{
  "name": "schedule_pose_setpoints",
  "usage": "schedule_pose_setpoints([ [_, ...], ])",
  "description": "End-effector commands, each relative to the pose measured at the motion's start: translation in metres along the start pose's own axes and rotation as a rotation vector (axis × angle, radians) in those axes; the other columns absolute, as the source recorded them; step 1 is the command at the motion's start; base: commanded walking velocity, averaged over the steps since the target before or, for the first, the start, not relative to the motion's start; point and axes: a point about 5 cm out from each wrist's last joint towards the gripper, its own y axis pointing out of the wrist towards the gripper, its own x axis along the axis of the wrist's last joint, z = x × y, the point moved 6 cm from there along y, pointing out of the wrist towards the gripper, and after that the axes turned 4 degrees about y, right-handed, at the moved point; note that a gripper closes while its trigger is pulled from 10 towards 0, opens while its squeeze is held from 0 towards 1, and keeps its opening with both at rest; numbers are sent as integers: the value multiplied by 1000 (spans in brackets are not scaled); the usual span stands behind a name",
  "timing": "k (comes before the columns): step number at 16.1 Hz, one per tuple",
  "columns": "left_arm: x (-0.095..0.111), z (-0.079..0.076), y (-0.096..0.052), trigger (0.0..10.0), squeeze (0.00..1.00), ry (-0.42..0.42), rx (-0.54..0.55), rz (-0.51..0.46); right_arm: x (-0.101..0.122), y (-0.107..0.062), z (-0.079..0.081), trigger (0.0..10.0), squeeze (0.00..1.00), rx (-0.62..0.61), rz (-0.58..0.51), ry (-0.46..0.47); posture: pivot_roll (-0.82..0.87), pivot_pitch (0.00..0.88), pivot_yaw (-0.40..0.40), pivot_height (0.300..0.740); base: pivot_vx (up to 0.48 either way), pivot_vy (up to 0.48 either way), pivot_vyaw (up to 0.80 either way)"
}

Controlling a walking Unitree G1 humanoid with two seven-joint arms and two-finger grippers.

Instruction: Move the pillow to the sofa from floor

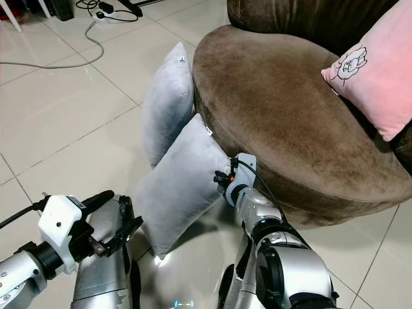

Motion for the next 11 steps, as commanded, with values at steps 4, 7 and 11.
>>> schedule_pose_setpoints([
  [4,-4,8,-3,10000,0,-12,66,-13,26,-15,20,0,0,210,-119,-6,85,18,-56,406,0,0,0],
  [7,2,15,4,10000,0,-36,132,-53,48,-48,27,0,0,253,-236,-11,62,0,-44,406,0,0,0],
  [11,23,27,14,10000,0,-35,222,-147,80,-91,53,0,0,267,-389,-50,50,0,-31,406,0,0,0],
])
